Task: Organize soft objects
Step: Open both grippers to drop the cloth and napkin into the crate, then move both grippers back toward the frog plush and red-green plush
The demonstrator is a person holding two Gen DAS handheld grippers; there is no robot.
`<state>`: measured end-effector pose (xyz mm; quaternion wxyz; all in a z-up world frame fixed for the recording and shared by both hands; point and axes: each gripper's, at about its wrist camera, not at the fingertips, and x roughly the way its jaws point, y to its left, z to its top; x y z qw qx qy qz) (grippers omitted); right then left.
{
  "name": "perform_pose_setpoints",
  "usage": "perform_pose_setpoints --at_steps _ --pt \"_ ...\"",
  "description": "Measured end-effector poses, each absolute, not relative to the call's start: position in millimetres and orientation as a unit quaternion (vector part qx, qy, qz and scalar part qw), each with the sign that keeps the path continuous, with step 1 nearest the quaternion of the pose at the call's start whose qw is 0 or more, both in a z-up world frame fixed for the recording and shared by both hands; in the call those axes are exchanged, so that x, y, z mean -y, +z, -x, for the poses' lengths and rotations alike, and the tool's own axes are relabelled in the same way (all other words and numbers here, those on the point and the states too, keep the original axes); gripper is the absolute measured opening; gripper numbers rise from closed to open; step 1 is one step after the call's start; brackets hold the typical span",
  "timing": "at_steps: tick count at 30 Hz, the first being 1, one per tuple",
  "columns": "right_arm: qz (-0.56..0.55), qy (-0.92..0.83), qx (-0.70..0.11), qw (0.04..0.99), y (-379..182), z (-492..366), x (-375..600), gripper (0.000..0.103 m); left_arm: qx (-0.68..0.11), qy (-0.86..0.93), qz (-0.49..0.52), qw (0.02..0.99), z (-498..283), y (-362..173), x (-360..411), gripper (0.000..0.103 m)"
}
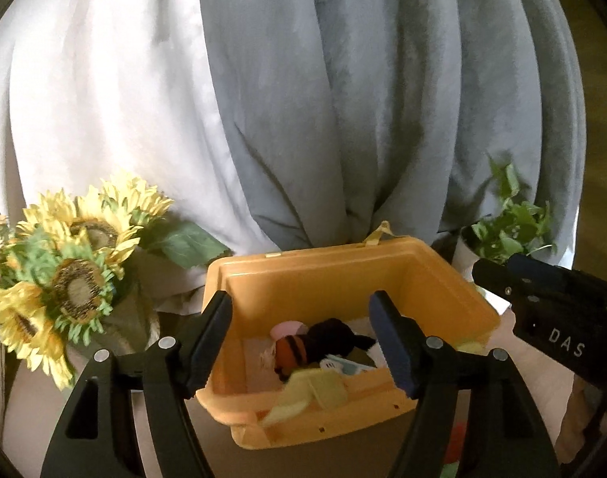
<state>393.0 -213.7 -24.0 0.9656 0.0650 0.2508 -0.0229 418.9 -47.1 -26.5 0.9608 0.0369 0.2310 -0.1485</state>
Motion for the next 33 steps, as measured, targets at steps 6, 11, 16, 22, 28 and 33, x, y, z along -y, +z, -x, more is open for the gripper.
perform_pose_setpoints --at_steps 6,11,16,22,28,33 --pt "-0.063 -0.021 -0.24 0.969 -15.1 -365.7 215.1 0.052 -0.226 -0.15 -0.036 0.962 -389.9 -18.7 47.1 0.071" --pt "-0.06 -0.015 -0.237 0.969 -13.1 -342.7 213.8 0.052 -0.226 -0.148 -0.039 0.962 -365.2 -16.7 47.8 0.071" --pt "-0.061 -0.006 -0.243 0.968 -16.1 -325.7 214.6 0.052 -0.231 -0.141 -0.048 0.962 -345.0 -21.1 50.2 0.071" --pt "-0.061 0.009 -0.255 0.965 -26.8 -309.7 218.0 0.058 -0.236 -0.128 -0.061 0.961 -322.4 -29.2 56.1 0.071" --pt "-0.069 0.027 -0.276 0.958 -43.8 -303.3 226.0 0.058 -0.247 -0.126 -0.08 0.957 -307.6 -44.1 65.7 0.071" --pt "-0.073 0.033 -0.292 0.953 -60.1 -301.3 230.4 0.063 -0.269 -0.131 -0.085 0.951 -304.9 -59.0 72.8 0.071"
